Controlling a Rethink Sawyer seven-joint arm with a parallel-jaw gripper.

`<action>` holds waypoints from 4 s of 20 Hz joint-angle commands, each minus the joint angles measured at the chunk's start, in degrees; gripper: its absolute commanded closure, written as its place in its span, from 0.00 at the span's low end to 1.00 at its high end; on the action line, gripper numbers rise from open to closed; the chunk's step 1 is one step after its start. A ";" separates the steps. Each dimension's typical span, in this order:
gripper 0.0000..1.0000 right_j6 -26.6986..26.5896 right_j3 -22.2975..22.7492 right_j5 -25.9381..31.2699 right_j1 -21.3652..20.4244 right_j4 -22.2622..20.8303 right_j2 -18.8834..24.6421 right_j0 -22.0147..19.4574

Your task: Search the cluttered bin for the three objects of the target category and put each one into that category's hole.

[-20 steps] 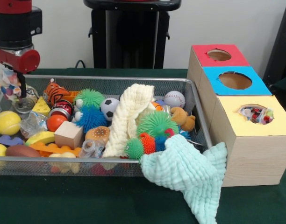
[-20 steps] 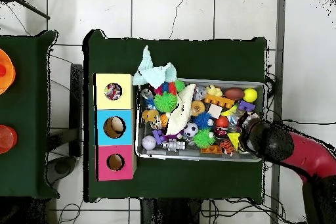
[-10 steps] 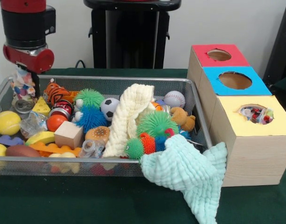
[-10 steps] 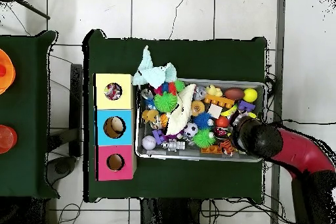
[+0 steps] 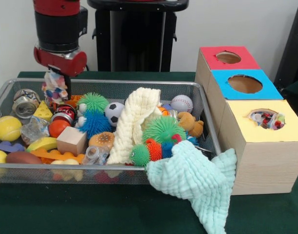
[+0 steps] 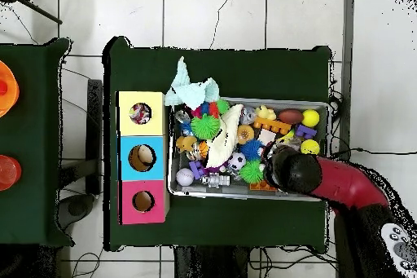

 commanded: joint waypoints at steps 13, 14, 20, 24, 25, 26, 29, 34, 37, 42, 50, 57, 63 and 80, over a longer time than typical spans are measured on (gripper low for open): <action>1.00 13.89 -1.10 7.71 0.36 11.09 -9.30 13.33; 1.00 14.20 -1.58 8.09 0.65 11.76 -9.72 14.08; 1.00 16.61 -3.33 8.44 2.78 16.14 -12.38 18.88; 1.00 18.51 -3.77 6.47 4.65 18.76 -14.48 22.52; 1.00 18.66 -3.81 6.29 4.94 19.45 -15.09 23.30; 1.00 18.93 -4.29 6.57 5.48 20.30 -15.51 24.11; 1.00 19.12 -5.16 7.28 6.36 22.36 -16.48 25.58; 1.00 19.59 -5.96 8.33 7.17 25.80 -18.48 28.20; 1.00 19.15 -6.12 8.64 7.38 27.34 -19.64 29.31; 1.00 17.58 -5.28 9.33 6.64 29.40 -20.84 30.00; 1.00 17.90 -5.34 14.65 3.58 31.35 -23.92 32.87; 1.00 21.57 -6.30 16.17 4.79 34.33 -26.34 37.02; 1.00 23.35 -8.87 16.93 7.55 37.19 -26.87 39.04; 1.00 35.02 -20.05 22.21 16.12 41.46 -29.76 45.10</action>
